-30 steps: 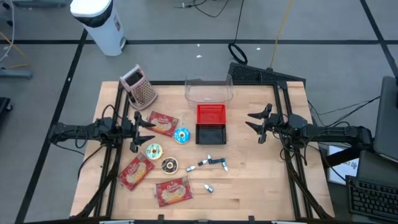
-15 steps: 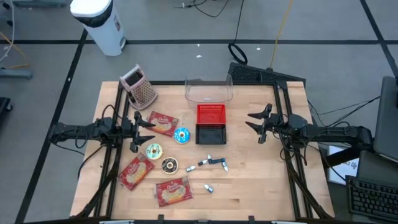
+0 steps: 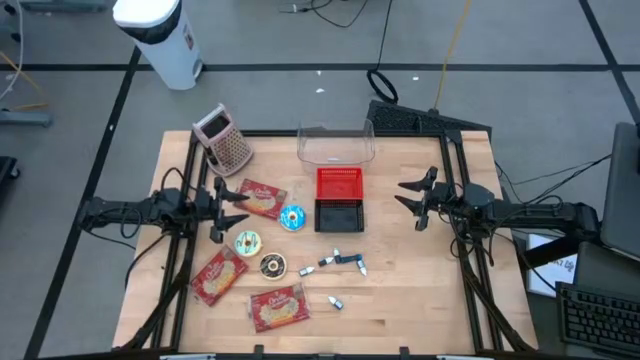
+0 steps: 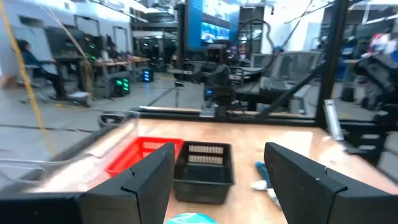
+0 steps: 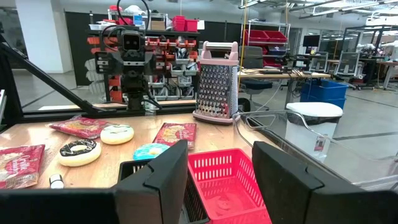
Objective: Pick & Place Food Item
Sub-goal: Put the top popcorn pack into the transparent bin
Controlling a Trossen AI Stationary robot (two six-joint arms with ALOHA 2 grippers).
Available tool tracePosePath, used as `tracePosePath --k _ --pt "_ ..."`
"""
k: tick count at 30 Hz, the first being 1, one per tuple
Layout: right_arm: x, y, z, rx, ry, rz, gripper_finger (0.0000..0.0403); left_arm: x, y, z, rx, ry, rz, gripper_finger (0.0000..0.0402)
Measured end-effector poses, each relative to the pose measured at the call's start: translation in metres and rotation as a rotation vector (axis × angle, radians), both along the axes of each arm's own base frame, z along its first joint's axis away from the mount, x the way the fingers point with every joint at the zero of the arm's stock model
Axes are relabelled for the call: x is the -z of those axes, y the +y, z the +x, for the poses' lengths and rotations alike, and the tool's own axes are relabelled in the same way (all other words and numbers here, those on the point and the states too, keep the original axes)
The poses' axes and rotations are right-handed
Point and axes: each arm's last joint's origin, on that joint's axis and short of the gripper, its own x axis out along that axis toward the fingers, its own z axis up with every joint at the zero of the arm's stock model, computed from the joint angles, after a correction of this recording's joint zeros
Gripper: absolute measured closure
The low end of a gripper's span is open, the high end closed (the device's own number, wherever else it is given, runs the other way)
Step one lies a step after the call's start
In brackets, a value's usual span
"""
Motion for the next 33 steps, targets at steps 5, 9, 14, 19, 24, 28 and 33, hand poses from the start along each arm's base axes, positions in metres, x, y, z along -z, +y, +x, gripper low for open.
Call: tracePosePath --k 5,9,14,19,24,28,33 --pt "0.000 0.000 0.000 0.000 0.000 0.000 0.0232 -0.003 0.000 0.000 -0.018 -0.027 0.070 0.0151" --pt "0.000 0.000 0.000 0.000 0.000 0.000 0.0232 -0.008 0.000 -0.001 -0.015 -0.076 0.031 0.0151" --pt "0.000 0.000 0.000 0.000 0.000 0.000 0.0231 -0.011 0.001 -0.002 -0.028 -0.119 -0.103 0.0151" --pt "0.000 0.000 0.000 0.000 0.000 0.000 0.0233 -0.006 0.009 -0.003 -0.300 -0.121 -0.279 0.0151" --pt "0.000 0.000 0.000 0.000 0.000 0.000 0.0232 -0.004 0.012 -0.004 -0.395 -0.155 -0.428 0.0151" --pt "0.000 0.000 0.000 0.000 0.000 0.000 0.0232 0.001 0.011 -0.003 -0.370 -0.022 -0.435 0.0151" --pt "0.000 0.000 0.000 0.000 0.000 0.000 0.0232 0.006 0.012 -0.003 -0.447 0.242 -0.534 0.0151"
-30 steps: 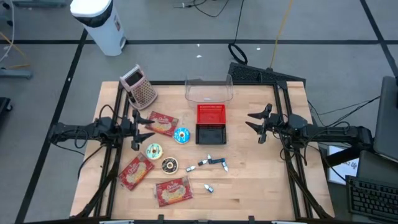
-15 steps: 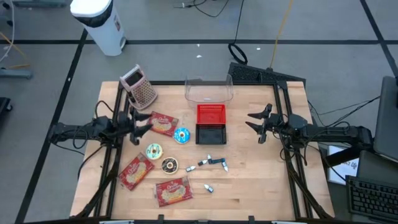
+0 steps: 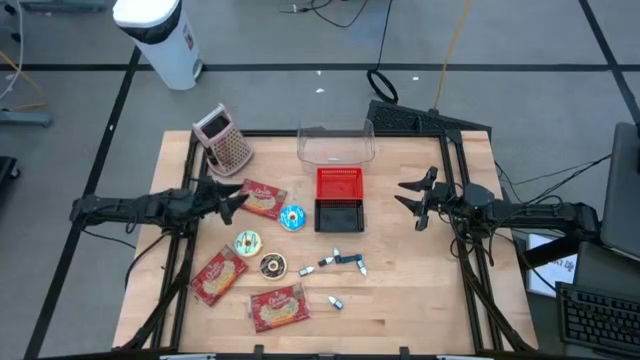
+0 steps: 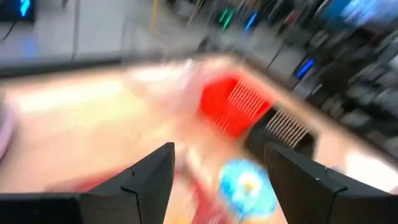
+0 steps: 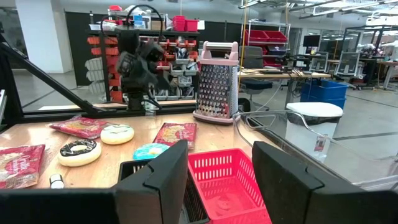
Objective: Pick & Place Food Item
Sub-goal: Put the top popcorn pack into the transparent bin
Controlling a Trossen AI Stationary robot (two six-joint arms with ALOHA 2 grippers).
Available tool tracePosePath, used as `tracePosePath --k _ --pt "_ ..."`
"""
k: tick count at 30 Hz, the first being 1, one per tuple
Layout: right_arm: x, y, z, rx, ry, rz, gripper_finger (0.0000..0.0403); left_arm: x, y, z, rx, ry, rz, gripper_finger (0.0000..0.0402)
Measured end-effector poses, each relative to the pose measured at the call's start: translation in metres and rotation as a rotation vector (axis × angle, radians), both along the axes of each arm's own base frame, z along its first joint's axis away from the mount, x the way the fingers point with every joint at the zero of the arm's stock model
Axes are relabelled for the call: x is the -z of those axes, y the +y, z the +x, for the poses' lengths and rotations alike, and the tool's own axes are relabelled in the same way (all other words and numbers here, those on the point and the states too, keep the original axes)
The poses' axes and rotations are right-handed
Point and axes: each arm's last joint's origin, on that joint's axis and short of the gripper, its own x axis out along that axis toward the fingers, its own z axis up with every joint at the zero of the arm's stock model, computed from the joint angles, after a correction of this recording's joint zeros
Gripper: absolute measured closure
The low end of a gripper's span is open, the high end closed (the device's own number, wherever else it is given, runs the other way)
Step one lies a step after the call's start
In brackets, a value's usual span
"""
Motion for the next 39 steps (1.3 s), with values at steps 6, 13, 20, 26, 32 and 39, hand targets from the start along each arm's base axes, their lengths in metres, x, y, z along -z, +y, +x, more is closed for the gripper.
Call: tracePosePath --k 6,13,20,26,32,39 --pt "0.000 0.000 0.000 0.000 0.000 0.000 0.0232 0.001 0.005 0.004 -0.096 0.258 -0.071 0.0151" --pt "0.000 0.000 0.000 0.000 0.000 0.000 0.0232 0.019 0.014 0.016 -0.206 0.430 -0.196 0.0151" --pt "0.000 0.000 0.000 0.000 0.000 0.000 0.0233 0.035 0.017 0.023 -0.290 0.530 -0.306 0.0151" --pt "0.000 0.000 0.000 0.000 0.000 0.000 0.0232 0.043 0.017 0.027 -0.343 0.557 -0.356 0.0151" --pt "0.000 0.000 0.000 0.000 0.000 0.000 0.0234 0.048 0.018 0.034 -0.341 0.576 -0.352 0.0151" --pt "0.000 0.000 0.000 0.000 0.000 0.000 0.0234 0.057 0.019 0.040 -0.344 0.626 -0.356 0.0151"
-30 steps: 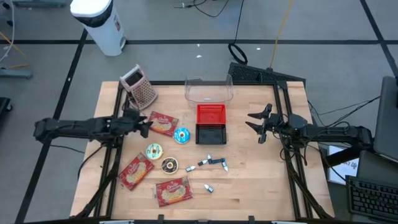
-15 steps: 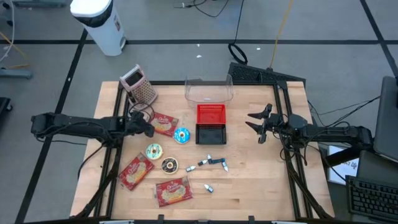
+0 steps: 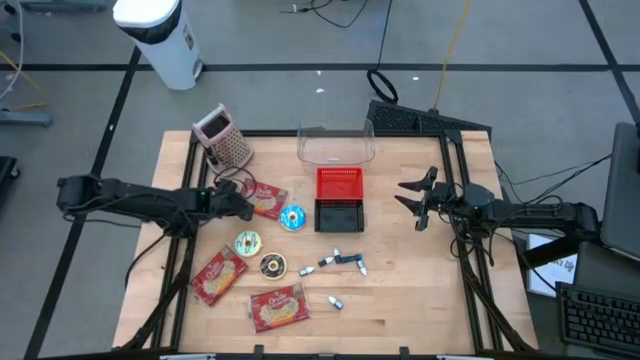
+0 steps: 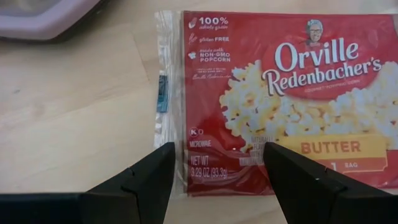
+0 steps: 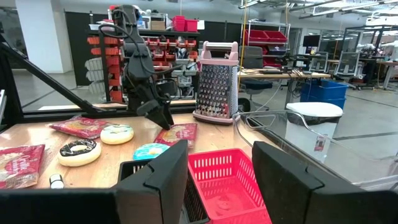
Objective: Pick & Place Food Item
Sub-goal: Put the top popcorn pack into the transparent bin
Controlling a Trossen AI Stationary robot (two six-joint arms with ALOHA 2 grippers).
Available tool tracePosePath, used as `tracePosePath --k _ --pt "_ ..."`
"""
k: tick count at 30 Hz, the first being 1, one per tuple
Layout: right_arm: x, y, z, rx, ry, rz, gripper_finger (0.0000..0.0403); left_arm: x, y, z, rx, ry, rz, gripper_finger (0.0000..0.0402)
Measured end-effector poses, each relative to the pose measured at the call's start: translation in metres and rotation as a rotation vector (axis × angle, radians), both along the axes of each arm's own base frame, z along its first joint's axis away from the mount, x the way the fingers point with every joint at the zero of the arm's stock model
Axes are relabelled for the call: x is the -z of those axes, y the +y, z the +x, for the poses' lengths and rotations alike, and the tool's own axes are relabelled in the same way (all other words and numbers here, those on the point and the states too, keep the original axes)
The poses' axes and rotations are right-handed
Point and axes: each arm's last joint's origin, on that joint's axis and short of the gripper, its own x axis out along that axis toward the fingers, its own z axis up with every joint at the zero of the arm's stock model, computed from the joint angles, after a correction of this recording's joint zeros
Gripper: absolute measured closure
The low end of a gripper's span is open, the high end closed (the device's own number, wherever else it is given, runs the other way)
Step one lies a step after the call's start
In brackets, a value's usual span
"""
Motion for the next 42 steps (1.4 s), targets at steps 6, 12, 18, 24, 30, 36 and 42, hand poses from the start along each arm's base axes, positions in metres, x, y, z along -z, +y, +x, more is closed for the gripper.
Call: tracePosePath --k 6,12,18,24,30,36,42 --pt "0.000 0.000 0.000 0.000 0.000 0.000 0.0235 0.002 0.000 0.003 0.018 -0.005 -0.031 0.0182" --pt "0.000 0.000 0.000 0.000 0.000 0.000 0.0233 0.001 0.000 0.005 0.050 -0.010 -0.008 0.0296" --pt "0.000 0.000 0.000 0.000 0.000 0.000 0.0233 -0.001 0.001 0.004 0.100 0.007 0.052 0.0394" --pt "0.000 0.000 0.000 0.000 0.000 0.000 0.0232 -0.028 0.005 0.016 0.187 0.011 0.208 0.0399" --pt "0.000 0.000 0.000 0.000 0.000 0.000 0.0234 -0.077 0.008 0.038 0.325 0.044 0.455 0.0399" --pt "0.000 0.000 0.000 0.000 0.000 0.000 0.0234 -0.123 0.012 0.053 0.462 0.122 0.668 0.0400" --pt "0.000 0.000 0.000 0.000 0.000 0.000 0.0232 -0.152 0.012 0.063 0.613 0.141 0.838 0.0400"
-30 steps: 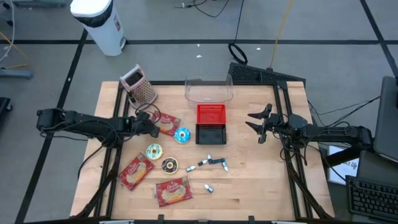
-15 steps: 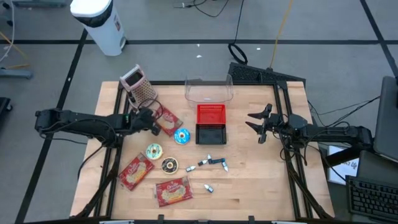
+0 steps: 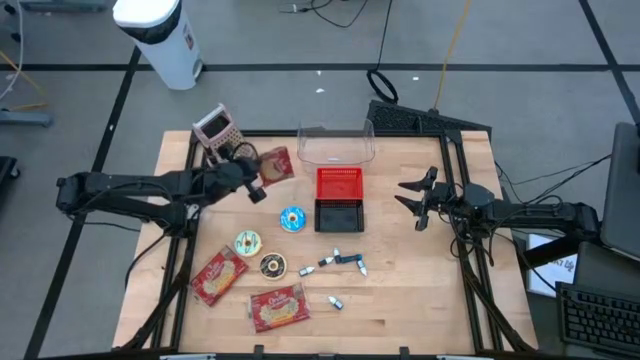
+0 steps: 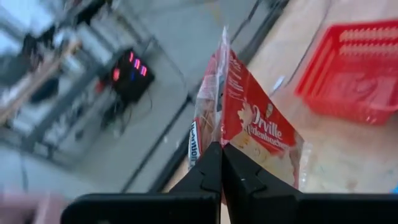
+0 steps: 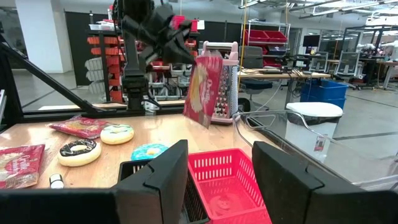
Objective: Pick & Place Food Item
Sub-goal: Put the top popcorn pack into the transparent bin
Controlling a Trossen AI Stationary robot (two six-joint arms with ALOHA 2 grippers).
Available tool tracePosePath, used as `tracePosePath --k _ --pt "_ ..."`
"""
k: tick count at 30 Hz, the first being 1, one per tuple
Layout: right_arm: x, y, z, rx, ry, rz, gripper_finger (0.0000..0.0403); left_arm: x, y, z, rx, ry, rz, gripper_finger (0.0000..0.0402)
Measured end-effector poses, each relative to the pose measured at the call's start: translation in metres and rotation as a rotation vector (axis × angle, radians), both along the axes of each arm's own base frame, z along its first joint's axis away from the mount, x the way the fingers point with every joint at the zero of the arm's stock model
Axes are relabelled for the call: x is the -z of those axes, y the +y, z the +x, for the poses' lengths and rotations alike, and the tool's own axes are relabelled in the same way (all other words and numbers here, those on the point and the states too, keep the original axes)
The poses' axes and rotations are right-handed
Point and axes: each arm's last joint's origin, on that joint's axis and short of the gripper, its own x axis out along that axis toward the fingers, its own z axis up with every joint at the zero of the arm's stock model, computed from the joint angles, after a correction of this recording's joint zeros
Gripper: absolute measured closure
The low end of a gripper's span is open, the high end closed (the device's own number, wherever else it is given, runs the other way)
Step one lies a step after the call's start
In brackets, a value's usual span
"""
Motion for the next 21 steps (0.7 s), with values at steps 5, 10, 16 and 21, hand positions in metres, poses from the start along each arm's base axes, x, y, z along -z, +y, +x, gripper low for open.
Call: tracePosePath --k 5,10,16,21 --pt "0.000 0.000 0.000 0.000 0.000 0.000 0.0232 -0.014 -0.002 0.009 0.171 -0.098 0.059 0.0400" --pt "0.000 0.000 0.000 0.000 0.000 0.000 0.0232 -0.018 -0.004 0.023 0.315 -0.176 0.067 0.0401" --pt "-0.002 -0.002 -0.001 0.077 0.079 -0.325 0.0232 -0.006 -0.003 0.045 0.378 -0.168 0.087 0.0401" --pt "-0.001 -0.002 -0.001 0.099 0.132 -0.498 0.0231 -0.002 -0.002 0.053 0.381 -0.175 0.102 0.0401"
